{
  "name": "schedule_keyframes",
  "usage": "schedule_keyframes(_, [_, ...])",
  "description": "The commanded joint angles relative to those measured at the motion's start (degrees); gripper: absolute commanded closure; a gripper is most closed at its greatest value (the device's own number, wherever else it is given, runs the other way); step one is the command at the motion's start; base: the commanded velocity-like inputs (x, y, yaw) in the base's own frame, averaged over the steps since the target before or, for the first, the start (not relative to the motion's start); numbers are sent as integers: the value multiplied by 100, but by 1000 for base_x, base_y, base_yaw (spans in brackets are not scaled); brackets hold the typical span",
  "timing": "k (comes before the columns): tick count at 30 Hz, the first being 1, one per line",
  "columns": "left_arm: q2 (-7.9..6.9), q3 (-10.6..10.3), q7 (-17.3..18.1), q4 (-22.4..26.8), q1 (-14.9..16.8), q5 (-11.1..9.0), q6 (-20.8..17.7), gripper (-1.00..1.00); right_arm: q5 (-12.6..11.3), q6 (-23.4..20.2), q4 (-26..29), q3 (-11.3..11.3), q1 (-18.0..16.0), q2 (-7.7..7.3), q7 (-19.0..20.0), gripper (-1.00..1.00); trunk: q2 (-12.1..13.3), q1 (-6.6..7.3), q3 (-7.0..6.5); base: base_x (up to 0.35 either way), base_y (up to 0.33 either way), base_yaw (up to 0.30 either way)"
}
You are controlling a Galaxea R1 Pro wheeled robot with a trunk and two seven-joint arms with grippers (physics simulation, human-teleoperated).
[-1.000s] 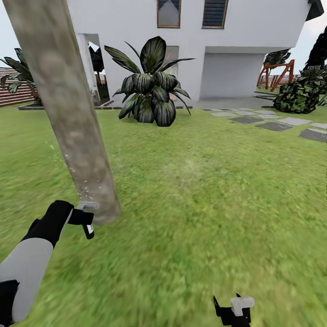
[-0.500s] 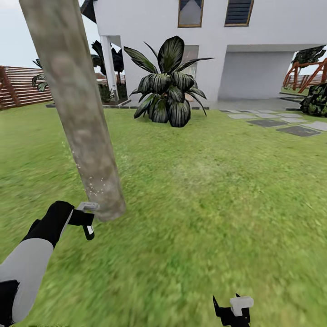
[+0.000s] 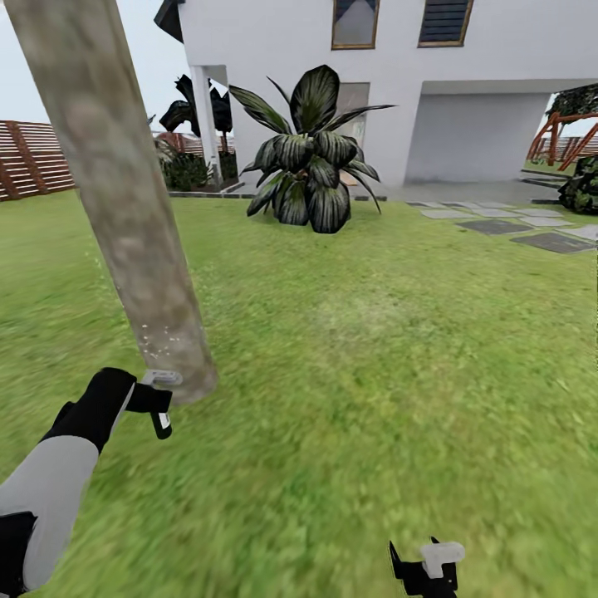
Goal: In the garden, pick up the pesticide atomizer on the floor and spray pesticide onto both trees until each tree trunk is fully covered.
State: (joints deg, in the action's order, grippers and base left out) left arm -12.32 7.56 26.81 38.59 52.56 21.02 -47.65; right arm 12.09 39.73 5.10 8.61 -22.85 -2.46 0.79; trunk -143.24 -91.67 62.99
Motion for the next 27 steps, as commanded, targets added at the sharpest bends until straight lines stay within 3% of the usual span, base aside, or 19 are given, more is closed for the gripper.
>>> schedule_keyframes(1, [1, 0, -4, 0, 0, -1, 1, 100, -1, 0, 0, 0, 0, 0, 0, -100, 0, 0, 0, 0, -273, 0])
schedule_keyframes(15, [3, 0, -9, 69, 0, -10, -2, 100, 4, 0, 0, -1, 0, 0, 0, -100, 0, 0, 0, 40, -270, 228])
schedule_keyframes(21, [14, -5, -9, 69, 22, -5, -6, 100, 1, 0, 0, 0, 0, 0, 0, -100, 0, 0, 0, 53, -66, 138])
schedule_keyframes(22, [21, -7, -6, 69, 61, -1, -29, 100, 0, 0, 0, 0, 0, 0, 0, -100, 0, 0, 0, 3, -4, 10])
schedule_keyframes(23, [48, -34, 36, 80, 329, -30, -498, 100, -1, 0, 0, 0, 0, 0, 0, -100, 0, 0, 0, 0, 0, 1])
schedule_keyframes(24, [47, -49, 53, 76, 552, -34, -692, 100, -2, 0, 0, 0, 0, 0, 0, -100, 0, 0, 0, 0, 0, 0])
schedule_keyframes(27, [-15, -85, 154, 60, 871, -23, -818, 100, -2, 0, 0, 0, 0, 0, 0, -100, 0, 0, 0, 0, 0, 0])
